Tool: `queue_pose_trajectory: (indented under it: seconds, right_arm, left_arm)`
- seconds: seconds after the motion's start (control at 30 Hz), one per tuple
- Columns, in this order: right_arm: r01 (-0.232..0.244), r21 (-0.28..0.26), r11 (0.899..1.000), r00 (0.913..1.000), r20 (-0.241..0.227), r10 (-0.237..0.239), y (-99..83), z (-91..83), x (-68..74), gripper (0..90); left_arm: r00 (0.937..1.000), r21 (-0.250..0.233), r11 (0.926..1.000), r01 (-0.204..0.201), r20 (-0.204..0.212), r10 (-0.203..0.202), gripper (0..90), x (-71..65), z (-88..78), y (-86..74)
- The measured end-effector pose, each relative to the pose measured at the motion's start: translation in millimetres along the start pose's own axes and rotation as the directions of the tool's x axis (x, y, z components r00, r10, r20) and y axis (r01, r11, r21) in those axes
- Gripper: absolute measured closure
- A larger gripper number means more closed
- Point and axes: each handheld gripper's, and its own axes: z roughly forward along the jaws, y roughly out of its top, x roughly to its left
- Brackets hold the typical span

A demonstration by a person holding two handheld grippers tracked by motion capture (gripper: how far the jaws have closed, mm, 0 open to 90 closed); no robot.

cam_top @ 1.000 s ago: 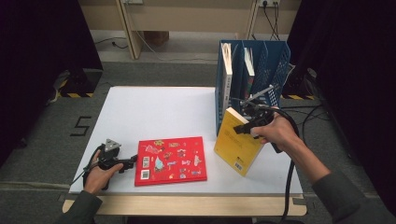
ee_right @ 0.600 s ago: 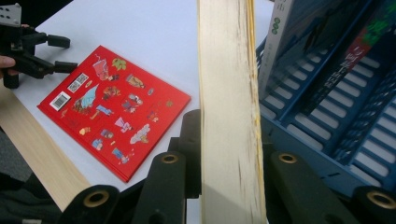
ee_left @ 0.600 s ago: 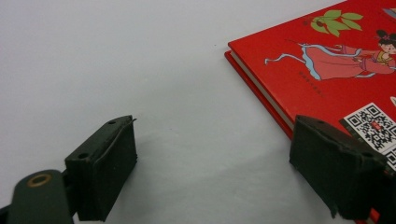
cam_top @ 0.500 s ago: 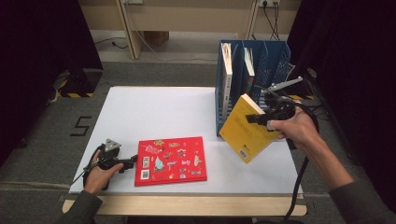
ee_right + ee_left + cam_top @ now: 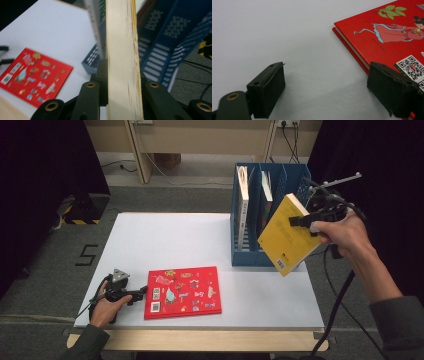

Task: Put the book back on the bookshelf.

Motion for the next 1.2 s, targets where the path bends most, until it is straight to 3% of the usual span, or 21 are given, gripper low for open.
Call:
queue_pose_trajectory:
  seconds: [0.2,0.5,0.8,0.93,1.2]
  right_arm:
    - [-0.064,-0.039,0.997,0.9951,0.073,0.067,11.9,2.3,-24.8,75.4]
    - [-0.168,-0.065,0.984,0.9804,0.093,0.174,26.2,23.3,-56.4,75.4]
    - [-0.196,-0.077,0.978,0.9766,0.075,0.202,46.3,48.3,-59.6,75.3]
    - [-0.217,-0.082,0.973,0.9693,0.100,0.225,52.7,59.3,-64.1,75.0]
    - [-0.255,-0.129,0.958,0.9582,0.099,0.268,66.5,71.0,-68.6,74.9]
  left_arm:
    - [1.0000,0.000,1.0000,0.000,0.000,0.000,13.8,0.0,0.0,0.0]
    - [1.0000,0.000,1.0000,0.001,0.000,-0.001,13.9,0.0,0.0,0.0]
    - [1.0000,-0.001,1.0000,0.001,0.001,-0.001,13.9,0.1,0.0,0.0]
    - [1.0000,-0.001,1.0000,0.001,0.001,-0.001,13.9,0.2,0.0,0.0]
    - [1.0000,-0.001,1.0000,0.001,0.001,-0.001,13.9,0.1,0.0,0.0]
